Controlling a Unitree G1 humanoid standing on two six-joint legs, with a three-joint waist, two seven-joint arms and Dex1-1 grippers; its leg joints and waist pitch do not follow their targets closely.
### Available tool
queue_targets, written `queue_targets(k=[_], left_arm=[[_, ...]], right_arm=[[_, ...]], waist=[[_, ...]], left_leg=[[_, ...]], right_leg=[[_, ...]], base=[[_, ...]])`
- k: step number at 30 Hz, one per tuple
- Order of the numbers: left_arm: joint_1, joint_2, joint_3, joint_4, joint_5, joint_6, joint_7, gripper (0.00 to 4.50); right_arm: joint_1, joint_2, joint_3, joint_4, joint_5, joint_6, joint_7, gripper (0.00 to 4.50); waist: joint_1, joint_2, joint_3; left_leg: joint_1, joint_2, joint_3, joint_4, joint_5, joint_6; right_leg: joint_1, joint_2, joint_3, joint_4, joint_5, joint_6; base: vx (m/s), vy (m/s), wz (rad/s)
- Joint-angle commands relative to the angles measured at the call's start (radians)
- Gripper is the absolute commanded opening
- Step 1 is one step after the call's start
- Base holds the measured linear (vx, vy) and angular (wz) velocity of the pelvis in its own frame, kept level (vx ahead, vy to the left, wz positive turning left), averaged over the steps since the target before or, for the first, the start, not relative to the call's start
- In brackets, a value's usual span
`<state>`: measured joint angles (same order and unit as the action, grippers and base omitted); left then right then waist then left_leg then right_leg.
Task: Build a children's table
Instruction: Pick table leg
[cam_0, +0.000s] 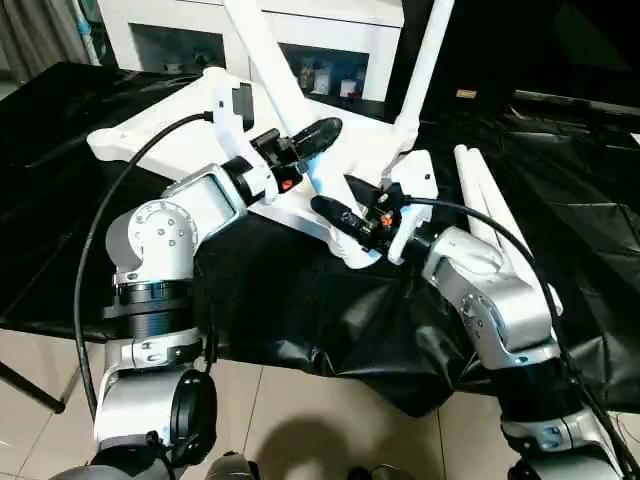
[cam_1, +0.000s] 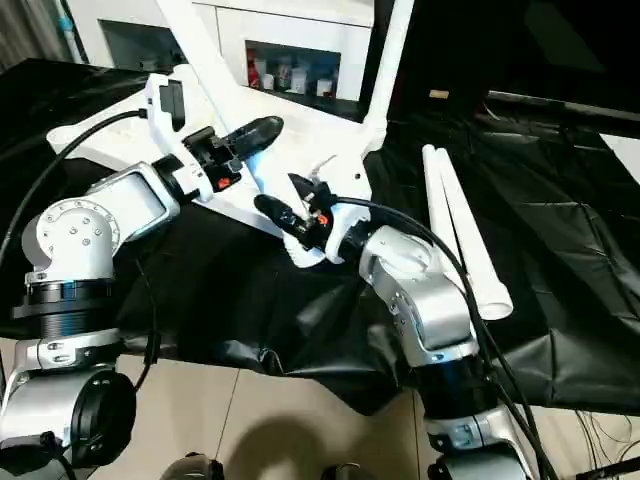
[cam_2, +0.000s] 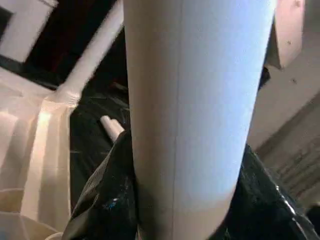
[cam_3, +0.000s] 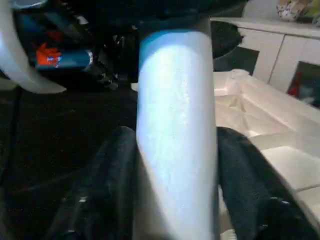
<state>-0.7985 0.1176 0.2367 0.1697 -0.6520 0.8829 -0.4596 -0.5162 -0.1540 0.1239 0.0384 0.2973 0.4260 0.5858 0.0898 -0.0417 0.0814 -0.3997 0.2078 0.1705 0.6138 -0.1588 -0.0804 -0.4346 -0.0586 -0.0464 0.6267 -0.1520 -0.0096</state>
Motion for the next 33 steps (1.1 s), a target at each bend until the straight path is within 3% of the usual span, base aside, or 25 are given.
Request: queue_targets(k=[1,3,4,5,7,9,11,13,14,15,16,17,18,19,20,24,29,33], left_arm=[[0.005,0.028,-0.111,-0.024,0.06,-0.063,-0.105,1.86],[0.005,0.04,-0.139,-0.022,0.068,-0.072,-0.146,1.86],[0.004,0.047,-0.156,-0.02,0.069,-0.072,-0.176,1.86],[0.005,0.06,-0.174,-0.022,0.069,-0.071,-0.211,1.86],[0.007,0.076,-0.196,-0.027,0.069,-0.074,-0.254,1.86],[0.019,0.126,-0.24,-0.057,0.062,-0.073,-0.345,1.86],[0.028,0.147,-0.252,-0.077,0.058,-0.074,-0.371,1.86],[0.037,0.153,-0.249,-0.09,0.051,-0.069,-0.368,1.86],[0.043,0.157,-0.244,-0.095,0.046,-0.071,-0.365,1.86],[0.049,0.157,-0.244,-0.102,0.044,-0.071,-0.364,1.86],[0.055,0.157,-0.243,-0.109,0.042,-0.072,-0.362,1.86],[0.065,0.159,-0.243,-0.117,0.045,-0.079,-0.365,1.86],[0.086,0.164,-0.257,-0.135,0.061,-0.113,-0.382,1.86],[0.109,0.166,-0.27,-0.15,0.085,-0.153,-0.386,1.86],[0.137,0.161,-0.282,-0.158,0.131,-0.229,-0.371,1.86],[0.149,0.166,-0.301,-0.158,0.18,-0.294,-0.347,1.86],[0.123,0.186,-0.316,-0.11,0.263,-0.428,-0.345,1.86],[0.094,0.213,-0.32,-0.078,0.238,-0.338,-0.37,1.86]], right_arm=[[-0.015,-0.034,-0.038,-0.015,0.035,0.063,0.026,2.87],[-0.017,-0.058,-0.056,-0.031,0.071,0.105,0.06,2.99],[-0.019,-0.077,-0.07,-0.038,0.104,0.14,0.091,3.0],[-0.021,-0.094,-0.079,-0.042,0.125,0.159,0.119,3.0],[-0.025,-0.113,-0.09,-0.042,0.148,0.18,0.146,3.0],[-0.038,-0.157,-0.094,-0.027,0.196,0.242,0.223,3.0],[-0.045,-0.172,-0.086,-0.019,0.203,0.258,0.25,3.0],[-0.048,-0.186,-0.067,-0.013,0.205,0.264,0.283,3.0],[-0.052,-0.198,-0.046,-0.009,0.202,0.267,0.304,3.0],[-0.053,-0.203,-0.037,-0.007,0.201,0.269,0.315,3.0],[-0.054,-0.208,-0.029,-0.005,0.201,0.271,0.325,3.0],[-0.059,-0.213,-0.016,-0.002,0.2,0.277,0.34,3.0],[-0.063,-0.219,-0.008,0.0,0.2,0.283,0.352,3.0],[-0.07,-0.225,0.0,0.007,0.198,0.283,0.365,3.0],[-0.084,-0.235,0.005,0.022,0.191,0.277,0.381,3.0],[-0.098,-0.25,0.003,0.038,0.192,0.279,0.398,3.0],[-0.112,-0.24,-0.001,0.067,0.184,0.259,0.39,3.0],[-0.118,-0.224,0.004,0.078,0.186,0.255,0.387,3.0]], waist=[[-0.003,0.023,-0.094],[-0.002,0.02,-0.095],[-0.001,0.036,-0.095],[-0.002,0.025,-0.095],[-0.001,0.032,-0.096],[-0.002,0.018,-0.095],[-0.003,0.022,-0.093],[-0.003,0.018,-0.091],[0.0,0.01,-0.09],[-0.001,0.013,-0.088],[-0.001,0.003,-0.088],[0.0,-0.001,-0.087],[0.0,-0.002,-0.087],[-0.002,-0.009,-0.089],[-0.002,-0.008,-0.088],[-0.001,-0.006,-0.087],[0.002,0.0,-0.085],[0.002,0.001,-0.087]], left_leg=[[0.023,0.005,0.0,-0.064,-0.193,-0.008],[0.026,0.007,0.0,-0.066,-0.193,-0.01],[0.024,0.005,-0.003,-0.066,-0.197,-0.014],[0.024,0.005,-0.001,-0.065,-0.204,-0.012],[0.021,0.003,-0.001,-0.063,-0.201,-0.009],[0.018,0.003,0.0,-0.063,-0.192,-0.003],[0.017,0.005,-0.001,-0.063,-0.194,-0.003],[0.023,0.007,0.001,-0.061,-0.208,-0.008],[0.023,0.007,0.002,-0.061,-0.205,-0.008],[0.024,0.008,0.003,-0.062,-0.208,-0.01],[0.025,0.007,0.004,-0.061,-0.213,-0.01],[0.024,0.008,0.003,-0.062,-0.209,-0.011],[0.024,0.008,0.004,-0.063,-0.21,-0.011],[0.022,0.011,0.002,-0.064,-0.214,-0.012],[0.023,0.013,-0.001,-0.066,-0.219,-0.015],[0.026,0.012,0.0,-0.065,-0.233,-0.02],[0.021,0.01,-0.003,-0.068,-0.235,-0.022],[0.023,0.008,-0.002,-0.066,-0.225,-0.026]], right_leg=[[0.066,-0.052,0.033,-0.079,-0.249,-0.127],[0.068,-0.049,0.033,-0.077,-0.226,-0.129],[0.07,-0.05,0.033,-0.076,-0.209,-0.14],[0.074,-0.049,0.033,-0.075,-0.199,-0.149],[0.075,-0.051,0.032,-0.075,-0.2,-0.159],[0.078,-0.053,0.031,-0.076,-0.224,-0.162],[0.077,-0.055,0.033,-0.076,-0.252,-0.163],[0.071,-0.056,0.033,-0.079,-0.286,-0.162],[0.07,-0.057,0.032,-0.08,-0.313,-0.155],[0.068,-0.056,0.033,-0.083,-0.329,-0.149],[0.067,-0.056,0.031,-0.085,-0.363,-0.135],[0.066,-0.057,0.031,-0.086,-0.39,-0.121],[0.064,-0.058,0.031,-0.09,-0.402,-0.113],[0.065,-0.06,0.03,-0.093,-0.417,-0.104],[0.063,-0.061,0.029,-0.093,-0.432,-0.093],[0.056,-0.058,0.03,-0.097,-0.442,-0.069],[0.058,-0.058,0.03,-0.093,-0.405,-0.081],[0.056,-0.057,0.03,-0.084,-0.37,-0.103]], base=[[0.0,0.0,0.0],[0.0,0.0,0.0],[0.0,0.0,0.0],[0.0,0.0,0.0],[0.0,0.0,0.0],[0.0,0.0,0.0],[0.0,0.0,0.0],[0.0,0.0,0.0],[0.0,0.0,0.0],[0.0,0.0,0.0],[0.0,0.0,0.0],[0.0,0.0,0.0],[0.0,0.0,0.0],[0.0,0.0,0.0],[0.0,0.0,0.0],[0.0,0.0,0.0],[0.0,0.0,0.0],[0.0,0.0,0.0]])
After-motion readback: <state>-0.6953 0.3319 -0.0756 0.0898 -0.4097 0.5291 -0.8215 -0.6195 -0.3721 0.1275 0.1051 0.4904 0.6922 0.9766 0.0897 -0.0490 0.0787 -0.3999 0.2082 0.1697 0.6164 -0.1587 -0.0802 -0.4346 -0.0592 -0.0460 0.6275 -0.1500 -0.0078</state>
